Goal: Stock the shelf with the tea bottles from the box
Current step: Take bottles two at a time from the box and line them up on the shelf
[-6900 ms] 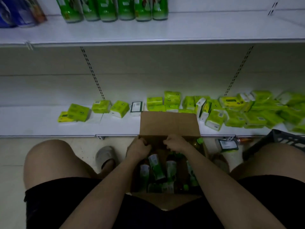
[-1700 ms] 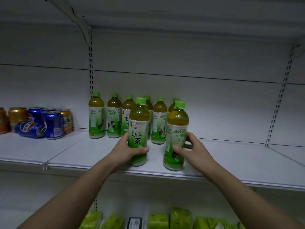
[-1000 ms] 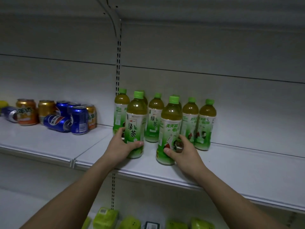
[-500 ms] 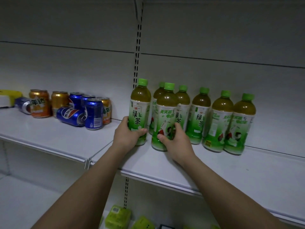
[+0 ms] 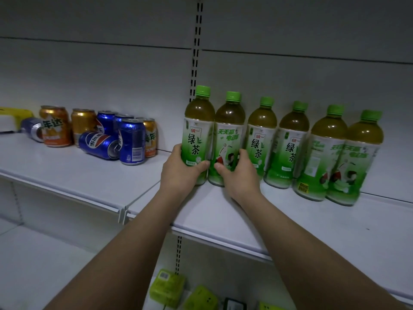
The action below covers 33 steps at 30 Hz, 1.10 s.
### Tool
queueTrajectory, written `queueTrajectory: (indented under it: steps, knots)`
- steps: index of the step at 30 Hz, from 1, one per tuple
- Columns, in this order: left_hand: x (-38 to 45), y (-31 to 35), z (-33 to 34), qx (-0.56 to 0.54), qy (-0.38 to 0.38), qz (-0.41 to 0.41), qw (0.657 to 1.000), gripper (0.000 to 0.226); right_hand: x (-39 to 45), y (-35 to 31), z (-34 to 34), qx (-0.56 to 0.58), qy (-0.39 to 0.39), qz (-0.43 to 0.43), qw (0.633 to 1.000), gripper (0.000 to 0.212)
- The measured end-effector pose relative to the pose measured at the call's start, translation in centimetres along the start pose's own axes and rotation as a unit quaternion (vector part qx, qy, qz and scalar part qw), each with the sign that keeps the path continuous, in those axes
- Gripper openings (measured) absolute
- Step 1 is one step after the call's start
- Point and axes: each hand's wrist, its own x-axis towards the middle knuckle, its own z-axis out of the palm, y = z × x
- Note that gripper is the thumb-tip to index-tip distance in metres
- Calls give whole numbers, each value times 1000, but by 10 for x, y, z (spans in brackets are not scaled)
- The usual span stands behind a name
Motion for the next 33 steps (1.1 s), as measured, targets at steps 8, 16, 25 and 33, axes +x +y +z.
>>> queueTrajectory:
  steps: [8,16,25,33]
  knots:
    - [2,-3,1,27,-2,2,1000,67,2,8,11,-11,24,-22,999,57]
    - [1,-2,1,43,-4,-5,999,70,-2,7,7,27,8,-15,1000,55]
    - [-20,16,-6,220,-21,-108,969,89,-39,-9,-56,55,-164,94,980,52]
    - [-71,56,-14,369,-78,-117,919,73,-70,-24,-121,-50,-227,64,970,39]
